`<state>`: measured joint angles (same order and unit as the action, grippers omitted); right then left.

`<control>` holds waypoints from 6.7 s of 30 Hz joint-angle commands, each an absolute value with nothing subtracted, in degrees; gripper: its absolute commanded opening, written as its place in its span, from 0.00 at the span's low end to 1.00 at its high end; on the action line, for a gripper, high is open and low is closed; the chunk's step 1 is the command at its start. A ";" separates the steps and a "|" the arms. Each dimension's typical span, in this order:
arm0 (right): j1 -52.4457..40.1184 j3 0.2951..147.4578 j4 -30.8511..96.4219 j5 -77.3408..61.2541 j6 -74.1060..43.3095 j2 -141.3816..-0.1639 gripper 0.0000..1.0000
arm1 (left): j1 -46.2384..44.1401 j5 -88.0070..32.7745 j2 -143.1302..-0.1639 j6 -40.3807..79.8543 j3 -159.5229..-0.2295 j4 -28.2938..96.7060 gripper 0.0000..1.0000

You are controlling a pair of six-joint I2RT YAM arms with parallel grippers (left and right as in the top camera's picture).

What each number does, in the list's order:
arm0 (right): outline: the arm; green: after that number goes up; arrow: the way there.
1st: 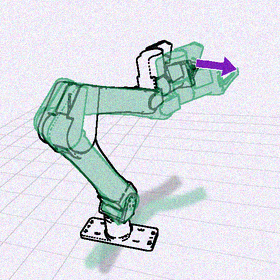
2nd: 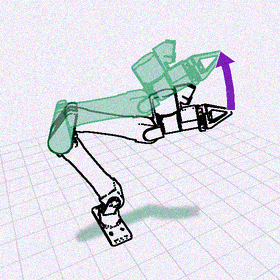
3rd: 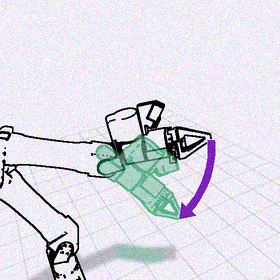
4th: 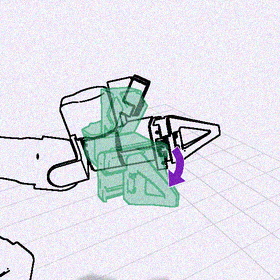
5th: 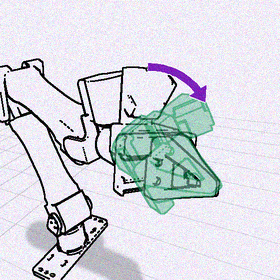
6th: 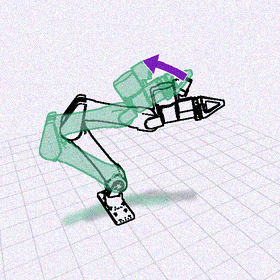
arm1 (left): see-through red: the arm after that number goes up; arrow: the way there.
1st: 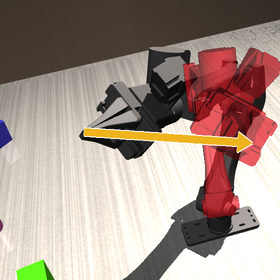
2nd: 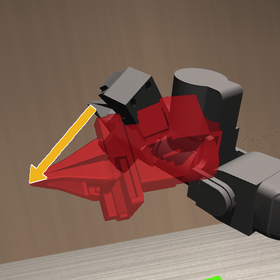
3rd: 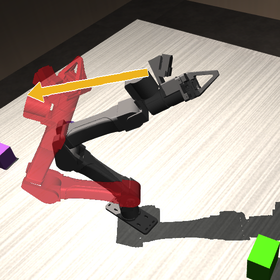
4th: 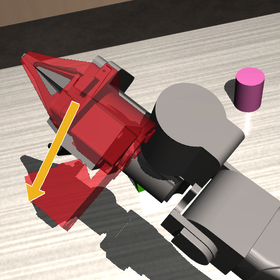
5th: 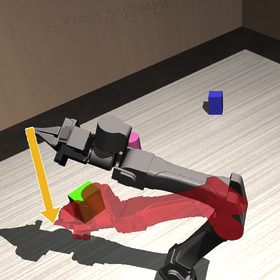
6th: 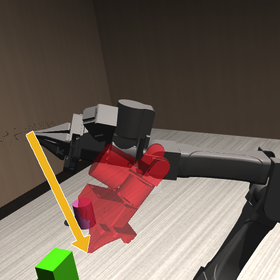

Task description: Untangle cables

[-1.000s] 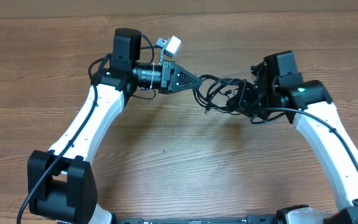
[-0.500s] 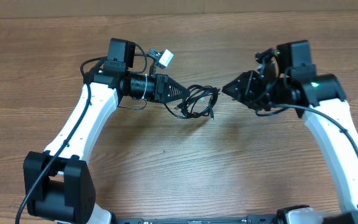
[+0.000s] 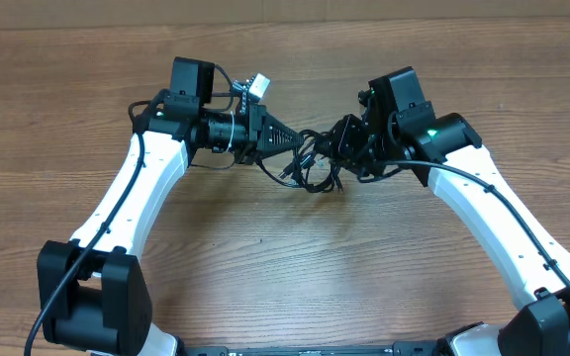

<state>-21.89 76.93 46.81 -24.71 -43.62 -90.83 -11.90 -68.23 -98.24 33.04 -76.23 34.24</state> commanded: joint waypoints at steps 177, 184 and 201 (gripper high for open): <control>-4.54 91.11 62.83 -18.96 -38.11 -85.30 0.46 | -23.53 -50.02 -100.31 1.02 -77.36 43.53 0.04; -4.73 91.09 70.04 -22.68 -26.28 -85.36 0.49 | -15.77 -77.19 -99.77 -3.86 -78.76 42.52 0.04; -14.76 91.07 61.76 -32.86 -9.80 -95.22 0.40 | -7.88 -90.63 -99.77 0.36 -78.76 40.45 0.04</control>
